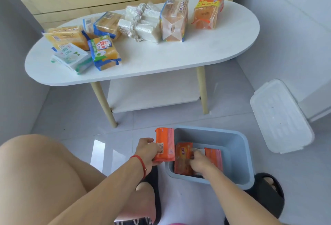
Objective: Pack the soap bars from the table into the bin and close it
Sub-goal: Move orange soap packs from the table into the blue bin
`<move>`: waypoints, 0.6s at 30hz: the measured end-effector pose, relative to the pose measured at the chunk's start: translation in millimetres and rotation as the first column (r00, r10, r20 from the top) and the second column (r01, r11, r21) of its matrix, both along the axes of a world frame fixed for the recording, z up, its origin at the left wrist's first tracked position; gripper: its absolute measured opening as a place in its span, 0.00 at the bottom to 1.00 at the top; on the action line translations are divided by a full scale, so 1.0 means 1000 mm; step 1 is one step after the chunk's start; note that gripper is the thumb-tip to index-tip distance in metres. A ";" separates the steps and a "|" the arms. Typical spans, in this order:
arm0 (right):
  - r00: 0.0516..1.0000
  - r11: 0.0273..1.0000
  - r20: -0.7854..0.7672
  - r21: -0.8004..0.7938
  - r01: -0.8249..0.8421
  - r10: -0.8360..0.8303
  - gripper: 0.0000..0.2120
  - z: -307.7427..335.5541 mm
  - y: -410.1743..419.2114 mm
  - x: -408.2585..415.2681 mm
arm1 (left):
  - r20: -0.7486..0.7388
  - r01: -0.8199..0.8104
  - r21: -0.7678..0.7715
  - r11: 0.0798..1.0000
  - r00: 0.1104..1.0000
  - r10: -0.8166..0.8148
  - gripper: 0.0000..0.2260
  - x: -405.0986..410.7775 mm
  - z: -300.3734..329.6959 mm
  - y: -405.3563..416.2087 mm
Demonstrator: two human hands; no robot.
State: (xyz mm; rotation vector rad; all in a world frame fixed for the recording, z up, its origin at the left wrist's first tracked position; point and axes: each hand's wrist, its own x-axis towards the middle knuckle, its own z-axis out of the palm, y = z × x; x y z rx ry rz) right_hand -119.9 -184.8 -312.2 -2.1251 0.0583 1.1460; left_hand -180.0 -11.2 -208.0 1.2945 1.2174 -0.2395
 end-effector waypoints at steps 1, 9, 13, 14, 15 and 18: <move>0.997 0.996 0.036 -0.061 -0.071 0.073 0.15 -0.001 0.002 0.000 | 0.000 -0.010 0.002 1.000 1.000 0.010 0.19 -0.001 -0.001 0.001; 0.963 0.948 0.021 -0.184 -0.259 0.267 0.13 0.005 -0.004 0.014 | 0.051 0.043 -0.029 0.999 0.998 -0.042 0.18 -0.002 -0.003 -0.004; 0.994 0.995 -0.104 0.091 0.046 -0.037 0.15 0.028 -0.021 0.036 | 0.068 0.177 0.006 0.984 0.982 -0.177 0.18 0.002 -0.003 -0.018; 0.968 0.959 -0.212 0.221 0.179 -0.132 0.16 0.037 -0.025 0.040 | 0.083 0.203 0.009 0.979 0.976 -0.203 0.18 0.003 -0.004 -0.022; 0.936 0.903 -0.312 0.334 0.271 -0.165 0.17 0.044 -0.029 0.044 | 0.105 0.227 0.003 0.974 0.968 -0.226 0.18 0.005 -0.004 -0.028; 0.949 0.860 -0.309 0.463 0.213 -0.069 0.17 0.055 -0.041 0.046 | 0.160 0.392 0.035 0.919 0.906 -0.393 0.19 0.011 -0.005 -0.046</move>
